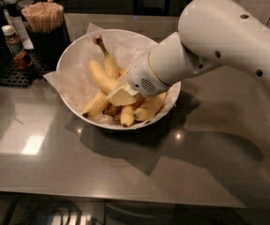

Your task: Pick banana from white bowl

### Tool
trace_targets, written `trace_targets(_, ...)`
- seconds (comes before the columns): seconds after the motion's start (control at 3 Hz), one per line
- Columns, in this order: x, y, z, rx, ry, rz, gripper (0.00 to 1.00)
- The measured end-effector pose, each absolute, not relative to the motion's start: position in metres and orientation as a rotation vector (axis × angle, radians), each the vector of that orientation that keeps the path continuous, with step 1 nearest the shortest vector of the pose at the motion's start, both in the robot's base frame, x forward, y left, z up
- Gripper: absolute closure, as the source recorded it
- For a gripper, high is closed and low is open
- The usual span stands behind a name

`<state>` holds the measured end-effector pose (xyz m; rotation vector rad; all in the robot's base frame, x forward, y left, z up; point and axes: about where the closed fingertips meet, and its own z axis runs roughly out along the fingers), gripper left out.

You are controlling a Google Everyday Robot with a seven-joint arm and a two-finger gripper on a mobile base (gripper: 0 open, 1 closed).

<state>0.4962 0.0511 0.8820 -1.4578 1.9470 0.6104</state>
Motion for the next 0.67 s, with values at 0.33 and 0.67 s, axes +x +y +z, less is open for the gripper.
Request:
trace_targets(0.33,0.4961,0.0511,0.8839,-1.458,1.947,0.610,1.00)
trace_targets(0.67,0.4922,0.0423,0.8894,-1.436,1.882,0.623,1.00)
